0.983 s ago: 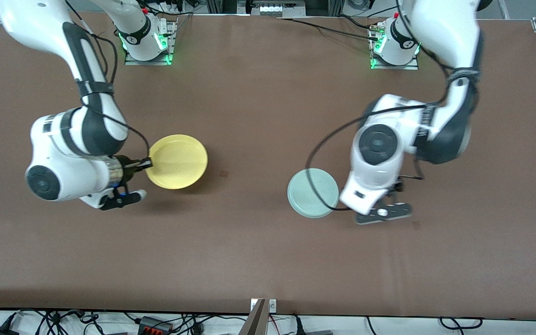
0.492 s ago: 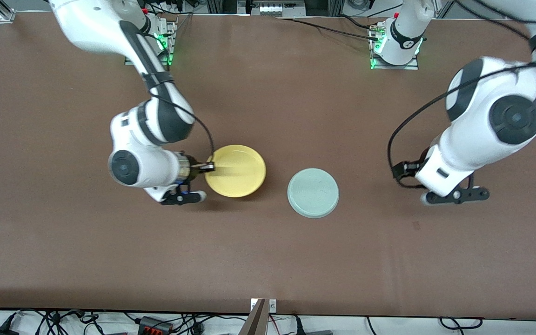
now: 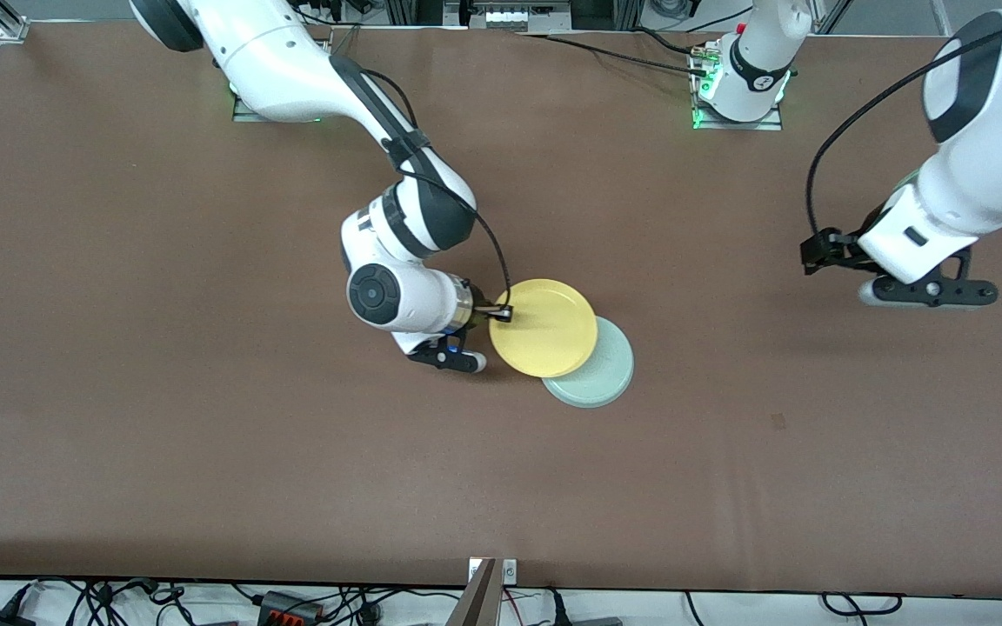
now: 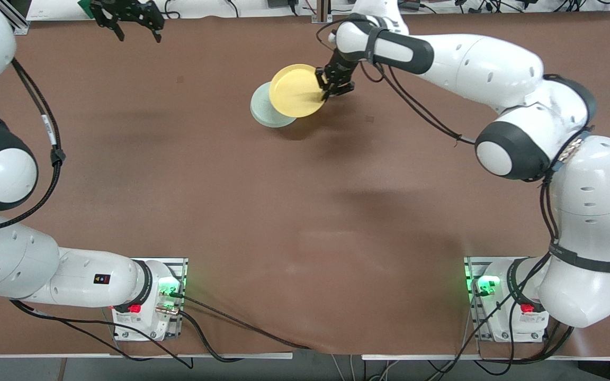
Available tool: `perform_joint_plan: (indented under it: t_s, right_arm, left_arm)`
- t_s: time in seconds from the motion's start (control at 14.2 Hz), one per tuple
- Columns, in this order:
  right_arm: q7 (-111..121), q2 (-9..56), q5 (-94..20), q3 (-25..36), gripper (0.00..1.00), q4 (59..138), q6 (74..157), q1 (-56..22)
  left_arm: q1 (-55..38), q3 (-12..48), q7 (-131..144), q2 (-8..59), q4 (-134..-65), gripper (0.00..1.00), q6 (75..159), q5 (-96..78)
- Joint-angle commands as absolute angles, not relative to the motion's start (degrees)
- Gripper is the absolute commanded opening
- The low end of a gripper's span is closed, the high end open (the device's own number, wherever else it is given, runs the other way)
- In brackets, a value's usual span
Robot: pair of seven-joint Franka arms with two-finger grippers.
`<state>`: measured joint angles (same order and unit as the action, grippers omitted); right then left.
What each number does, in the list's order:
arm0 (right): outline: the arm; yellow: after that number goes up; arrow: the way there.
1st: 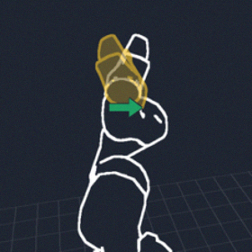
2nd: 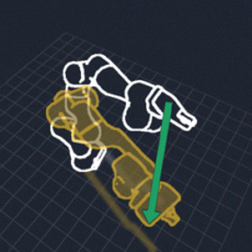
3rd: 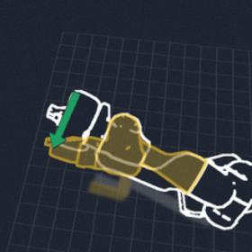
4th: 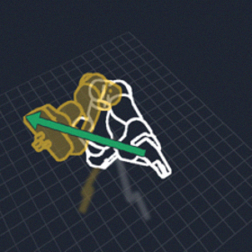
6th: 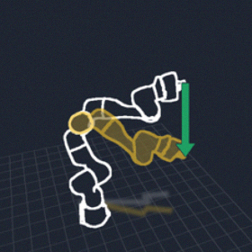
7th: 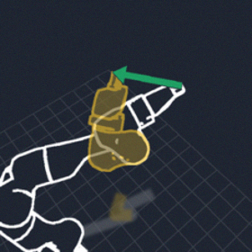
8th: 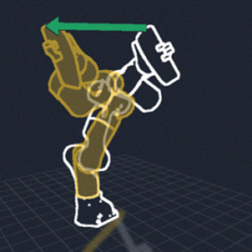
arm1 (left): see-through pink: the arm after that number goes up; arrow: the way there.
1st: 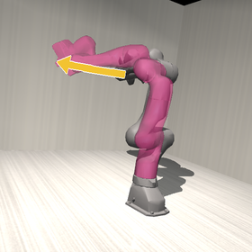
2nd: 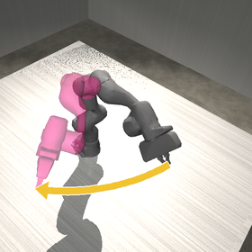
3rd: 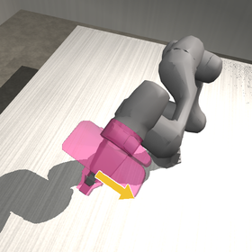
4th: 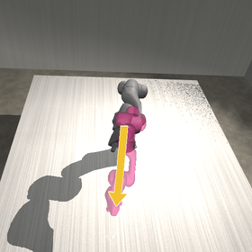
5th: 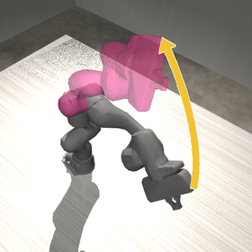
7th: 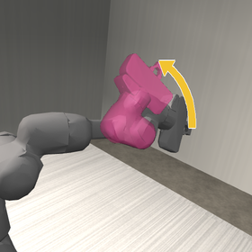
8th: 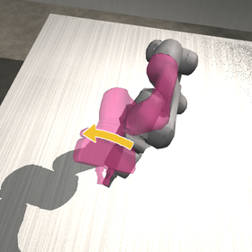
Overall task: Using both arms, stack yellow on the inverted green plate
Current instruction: 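Carry the yellow plate over the green plate while the left gripper withdraws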
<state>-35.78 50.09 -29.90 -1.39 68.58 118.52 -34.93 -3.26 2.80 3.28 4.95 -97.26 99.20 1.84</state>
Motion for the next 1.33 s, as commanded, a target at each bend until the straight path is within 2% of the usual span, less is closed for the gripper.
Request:
perform_joint_plan:
  t_s: [0.0,0.49,0.98,1.26]
  right_arm:
    - [-38.84,53.34,-33.91,-1.84,0.0,64.95,121.45,-35.94]
    - [-38.94,56.86,-38.93,-3.6,0.0,64.86,127.0,-36.83]
    - [-39.46,58.88,-38.94,-3.69,0.0,64.6,130.78,-38.41]
    - [-39.81,59.59,-38.94,-3.69,0.0,64.6,132.88,-38.85]
  left_arm:
    - [-1.76,3.52,-1.05,1.67,-100.19,1.0,100.81,0.44]
    - [-1.41,3.52,-0.9,3.6,-98.09,1.0,100.37,0.35]
    - [-2.37,3.52,-1.06,5.97,-93.09,1.0,100.46,-0.7]
    - [-1.06,3.17,-0.52,5.54,-93.34,1.0,99.85,-0.79]
